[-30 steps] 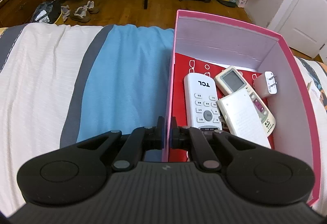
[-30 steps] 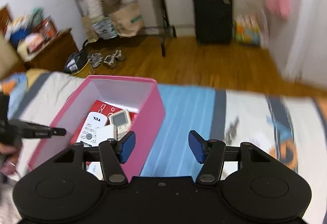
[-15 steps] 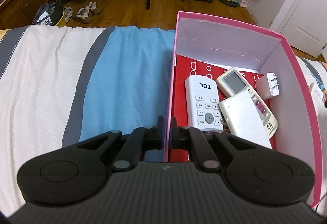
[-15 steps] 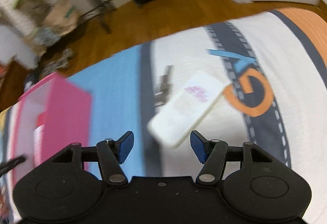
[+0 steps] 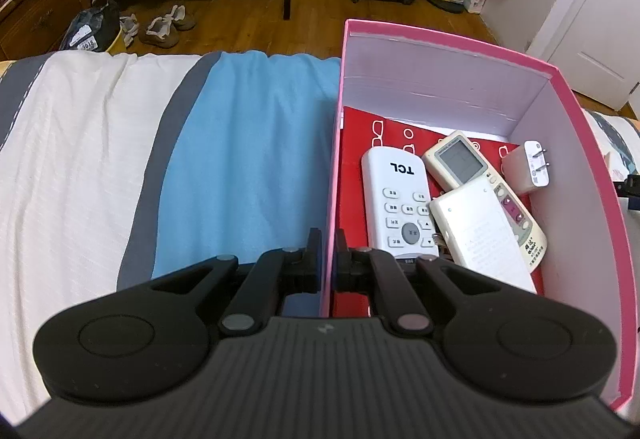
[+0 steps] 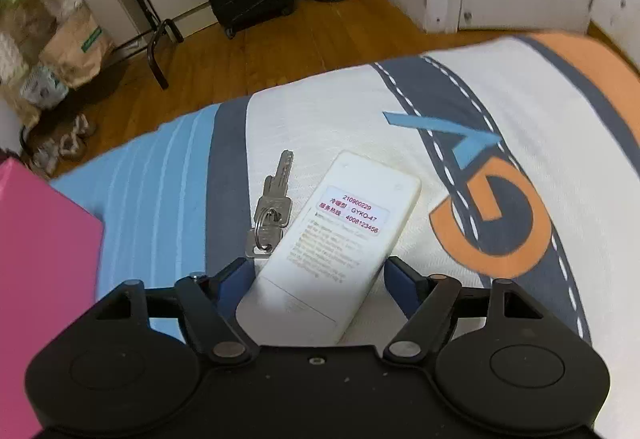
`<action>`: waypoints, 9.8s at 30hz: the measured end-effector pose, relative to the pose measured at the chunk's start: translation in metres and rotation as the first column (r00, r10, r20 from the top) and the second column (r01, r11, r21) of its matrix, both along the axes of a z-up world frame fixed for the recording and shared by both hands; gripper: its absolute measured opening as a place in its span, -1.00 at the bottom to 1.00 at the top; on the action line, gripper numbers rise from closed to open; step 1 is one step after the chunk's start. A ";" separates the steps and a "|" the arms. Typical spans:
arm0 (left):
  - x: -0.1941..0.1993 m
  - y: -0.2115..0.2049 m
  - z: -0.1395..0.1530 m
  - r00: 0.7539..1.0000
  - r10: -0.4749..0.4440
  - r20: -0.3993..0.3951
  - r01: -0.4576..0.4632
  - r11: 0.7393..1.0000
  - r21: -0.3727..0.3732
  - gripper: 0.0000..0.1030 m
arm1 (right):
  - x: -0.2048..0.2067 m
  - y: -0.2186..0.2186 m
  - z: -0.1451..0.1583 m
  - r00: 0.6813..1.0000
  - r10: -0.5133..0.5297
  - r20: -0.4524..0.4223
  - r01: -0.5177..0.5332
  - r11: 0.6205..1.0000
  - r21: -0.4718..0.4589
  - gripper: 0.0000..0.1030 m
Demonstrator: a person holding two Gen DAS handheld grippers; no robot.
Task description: Organize rigid objects
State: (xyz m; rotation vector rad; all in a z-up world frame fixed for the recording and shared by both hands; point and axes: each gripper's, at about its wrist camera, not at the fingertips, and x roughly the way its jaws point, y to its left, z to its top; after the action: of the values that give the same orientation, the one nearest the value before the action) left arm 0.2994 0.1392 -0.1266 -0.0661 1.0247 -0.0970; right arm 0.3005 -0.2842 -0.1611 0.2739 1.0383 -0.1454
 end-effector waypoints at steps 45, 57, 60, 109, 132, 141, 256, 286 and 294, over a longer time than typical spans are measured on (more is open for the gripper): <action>-0.005 0.005 0.007 1.000 0.012 0.002 -0.012 0.999 -0.037 -0.95 | -0.085 0.049 0.105 0.945 0.186 0.269 -0.211 0.975 0.067 0.22; -0.011 0.007 0.013 1.000 0.010 0.025 -0.009 0.999 -0.033 -0.95 | -0.042 0.190 0.121 0.882 0.430 0.193 -0.469 0.841 0.268 0.22; -0.010 0.009 0.013 1.000 0.007 0.024 -0.006 0.999 -0.042 -0.95 | -0.019 0.216 0.104 0.890 0.444 0.102 -0.454 0.847 0.275 0.22; -0.013 -0.001 0.017 0.999 -0.010 0.045 0.009 1.000 0.019 -0.95 | -0.026 -0.013 0.049 0.987 0.108 0.117 -0.133 0.962 0.236 0.32; -0.008 0.000 0.014 0.999 -0.008 0.039 0.008 1.000 0.015 -0.95 | -0.029 0.021 0.048 0.949 0.078 0.306 -0.126 0.982 0.141 -0.88; -0.007 -0.001 0.012 0.999 -0.008 0.037 0.008 1.000 0.012 -0.95 | -0.081 0.086 0.134 0.823 0.228 0.520 -0.374 0.906 0.196 -0.88; -0.282 -0.110 0.114 0.933 -0.081 0.351 0.048 0.994 0.101 0.71 | -0.315 0.131 0.168 0.789 0.348 0.506 -0.217 0.929 -0.300 1.00; -0.273 -0.130 0.098 0.947 -0.049 0.316 0.000 0.988 0.152 1.00 | -0.315 0.117 0.163 0.827 0.288 0.482 -0.184 0.950 -0.252 1.00; -0.274 -0.131 0.094 0.943 -0.044 0.331 0.003 0.992 0.124 1.00 | -0.316 0.115 0.163 0.825 0.287 0.487 -0.176 0.949 -0.260 1.00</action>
State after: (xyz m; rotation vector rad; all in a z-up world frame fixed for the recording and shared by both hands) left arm 0.0251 0.0084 -0.0324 0.0727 0.6903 -0.0642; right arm -0.0156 -0.1693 0.0015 -0.0107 0.4992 0.0473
